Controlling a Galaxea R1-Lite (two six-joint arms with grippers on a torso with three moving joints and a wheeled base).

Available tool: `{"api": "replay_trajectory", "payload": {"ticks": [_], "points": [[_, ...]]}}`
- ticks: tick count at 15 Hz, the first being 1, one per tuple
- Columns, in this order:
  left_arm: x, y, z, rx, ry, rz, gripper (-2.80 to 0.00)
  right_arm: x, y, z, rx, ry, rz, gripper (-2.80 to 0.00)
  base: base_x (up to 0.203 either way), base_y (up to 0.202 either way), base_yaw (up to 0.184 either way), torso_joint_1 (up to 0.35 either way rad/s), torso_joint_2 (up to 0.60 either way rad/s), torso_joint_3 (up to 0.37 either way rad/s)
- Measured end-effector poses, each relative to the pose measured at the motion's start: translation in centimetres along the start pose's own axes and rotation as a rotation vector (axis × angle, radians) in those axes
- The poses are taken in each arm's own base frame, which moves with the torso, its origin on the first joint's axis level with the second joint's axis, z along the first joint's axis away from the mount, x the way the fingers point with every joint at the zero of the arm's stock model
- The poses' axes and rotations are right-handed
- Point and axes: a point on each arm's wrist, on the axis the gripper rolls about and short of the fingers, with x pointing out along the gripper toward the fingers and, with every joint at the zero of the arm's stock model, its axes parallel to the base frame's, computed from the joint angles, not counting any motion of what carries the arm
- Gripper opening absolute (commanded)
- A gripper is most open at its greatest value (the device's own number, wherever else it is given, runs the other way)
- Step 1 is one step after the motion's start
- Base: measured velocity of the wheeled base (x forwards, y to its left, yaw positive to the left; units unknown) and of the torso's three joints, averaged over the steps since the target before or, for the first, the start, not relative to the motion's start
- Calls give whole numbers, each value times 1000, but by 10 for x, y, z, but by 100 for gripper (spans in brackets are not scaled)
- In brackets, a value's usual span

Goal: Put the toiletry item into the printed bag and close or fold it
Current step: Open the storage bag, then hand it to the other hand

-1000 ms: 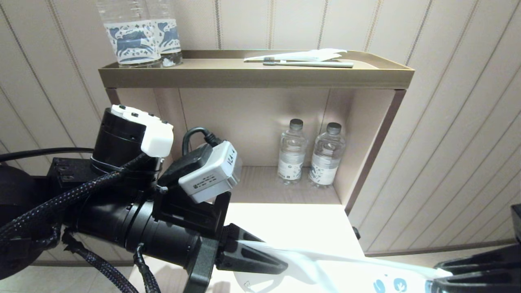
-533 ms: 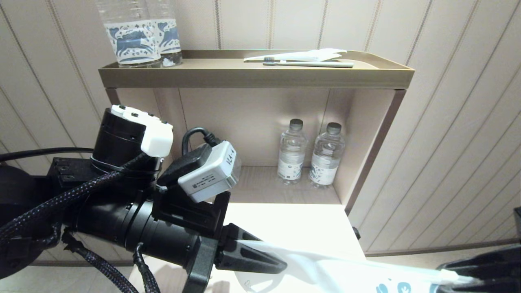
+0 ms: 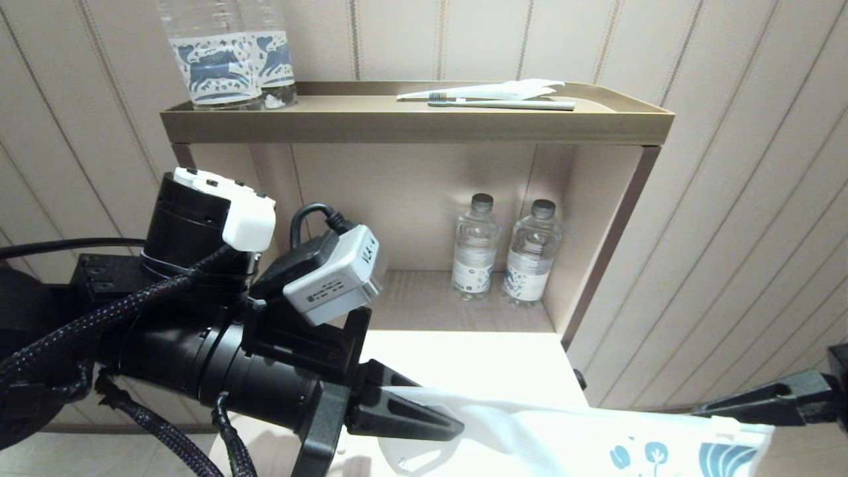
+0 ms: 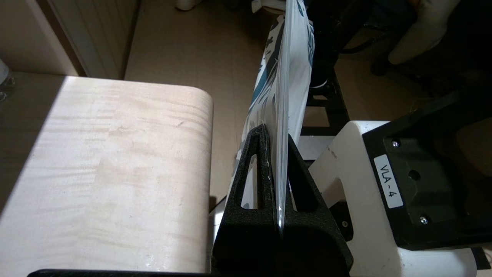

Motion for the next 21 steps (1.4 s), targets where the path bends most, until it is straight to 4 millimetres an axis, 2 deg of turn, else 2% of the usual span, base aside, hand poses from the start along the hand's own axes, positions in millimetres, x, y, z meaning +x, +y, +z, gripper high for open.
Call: {"api": "replay_trajectory", "payload": {"ticks": [4, 5, 15, 21], "points": [[-1, 0, 1, 4, -3, 1, -280, 10, -6, -2, 13, 28, 17, 0, 0, 0, 0, 0, 0, 0], [-1, 0, 1, 5, -3, 1, -280, 12, -7, -1, 13, 29, 17, -280, 0, 0, 0, 0, 0, 0], [1, 2, 3, 11, -4, 5, -280, 22, -13, 6, 9, 33, 52, -280, 0, 0, 0, 0, 0, 0], [10, 9, 2, 5, 10, 10, -280, 44, -28, 15, 3, 37, 68, -280, 0, 0, 0, 0, 0, 0]]}}
